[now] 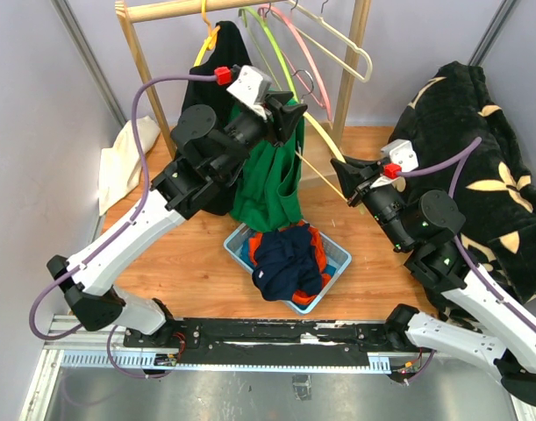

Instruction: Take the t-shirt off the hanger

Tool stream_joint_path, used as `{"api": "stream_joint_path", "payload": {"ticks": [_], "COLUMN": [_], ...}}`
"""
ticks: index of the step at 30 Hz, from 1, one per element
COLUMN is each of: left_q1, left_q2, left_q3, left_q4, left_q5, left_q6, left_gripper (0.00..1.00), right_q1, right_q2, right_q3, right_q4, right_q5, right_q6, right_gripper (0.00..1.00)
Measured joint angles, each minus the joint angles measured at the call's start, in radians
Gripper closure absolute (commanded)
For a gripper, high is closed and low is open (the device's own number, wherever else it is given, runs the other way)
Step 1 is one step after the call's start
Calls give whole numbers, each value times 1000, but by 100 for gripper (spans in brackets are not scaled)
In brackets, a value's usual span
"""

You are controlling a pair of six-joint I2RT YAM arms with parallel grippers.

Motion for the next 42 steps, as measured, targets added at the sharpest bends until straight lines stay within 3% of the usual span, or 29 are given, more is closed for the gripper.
{"api": "stream_joint_path", "payload": {"ticks": [9,19,23,28,30,36,42], "left_q1": [-1,-1,0,5,6,7,7], "left_q2": [-153,-89,-45,-8,-7,-8,-35], "left_q3": [-169,-249,-246,-217,-211,-204,-217], "left_q4": [50,80,88,102,104,108,95], "left_q5": [-28,-89,-109,-134,-140,-146,-146], "left_q6": [-2,10,21,27,26,23,23], "left_gripper": [44,42,50,88,96,97,83], "right_q1": [0,0,0,0,0,0,0], "right_q2": [-19,-72,-91,-107,-111,-127,-133], "right_q3": [-2,-17,-26,-35,-35,-41,-46], "right_q4": [3,3,-1,-6,-9,-10,-11], "right_q5": [7,-18,-25,-31,-31,-30,-22], "right_q6": [-29,-35,-35,-35,-35,-35,-37], "right_gripper": [99,99,99,99,99,99,99]}}
